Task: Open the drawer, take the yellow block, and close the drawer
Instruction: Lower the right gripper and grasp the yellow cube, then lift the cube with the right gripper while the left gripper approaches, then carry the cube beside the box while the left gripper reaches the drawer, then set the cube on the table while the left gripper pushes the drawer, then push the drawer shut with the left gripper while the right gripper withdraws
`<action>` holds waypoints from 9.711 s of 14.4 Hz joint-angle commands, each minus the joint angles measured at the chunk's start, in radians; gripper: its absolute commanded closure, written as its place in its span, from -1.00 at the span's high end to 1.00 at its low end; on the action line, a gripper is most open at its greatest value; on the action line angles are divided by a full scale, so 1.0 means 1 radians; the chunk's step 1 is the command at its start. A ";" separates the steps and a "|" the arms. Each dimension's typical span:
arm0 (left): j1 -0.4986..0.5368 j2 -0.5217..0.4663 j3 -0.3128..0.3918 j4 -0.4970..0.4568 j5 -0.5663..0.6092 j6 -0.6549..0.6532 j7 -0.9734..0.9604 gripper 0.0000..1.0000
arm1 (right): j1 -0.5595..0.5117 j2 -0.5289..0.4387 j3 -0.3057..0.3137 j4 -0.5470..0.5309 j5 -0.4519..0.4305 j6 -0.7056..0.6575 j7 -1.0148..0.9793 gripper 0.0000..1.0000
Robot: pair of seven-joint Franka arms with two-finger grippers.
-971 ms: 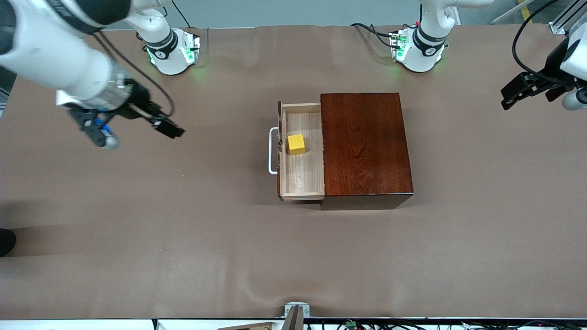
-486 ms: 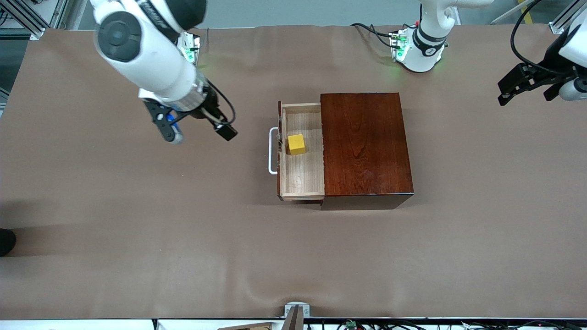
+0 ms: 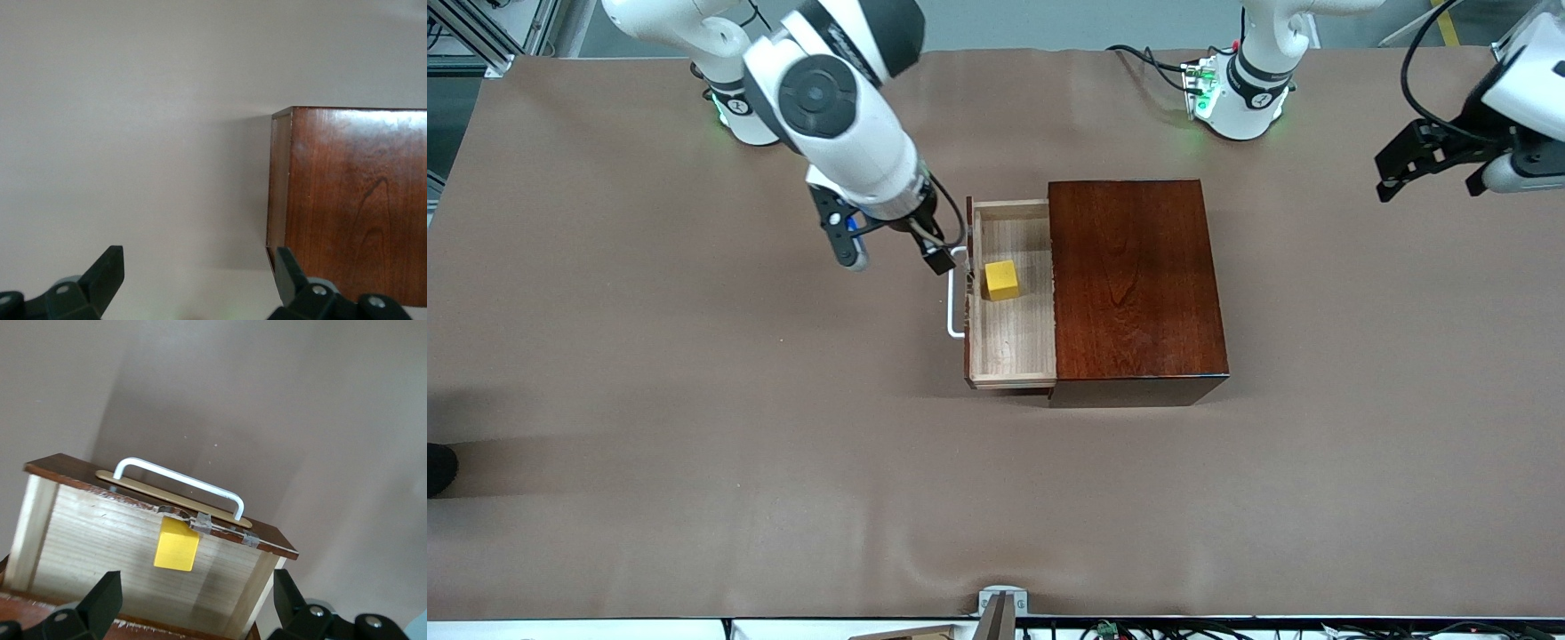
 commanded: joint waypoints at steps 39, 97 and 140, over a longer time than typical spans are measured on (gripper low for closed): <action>0.128 -0.030 -0.123 -0.048 -0.015 -0.002 0.020 1.00 | 0.159 0.268 -0.014 0.089 -0.169 0.197 0.262 -1.00; -0.920 0.926 0.099 0.340 0.261 0.647 -1.911 1.00 | -0.794 0.049 -0.017 -0.664 -0.278 0.667 -1.781 -1.00; -0.865 0.868 0.101 0.320 0.255 0.504 -1.866 1.00 | -0.636 -0.176 0.018 0.207 -0.187 -0.429 -1.836 1.00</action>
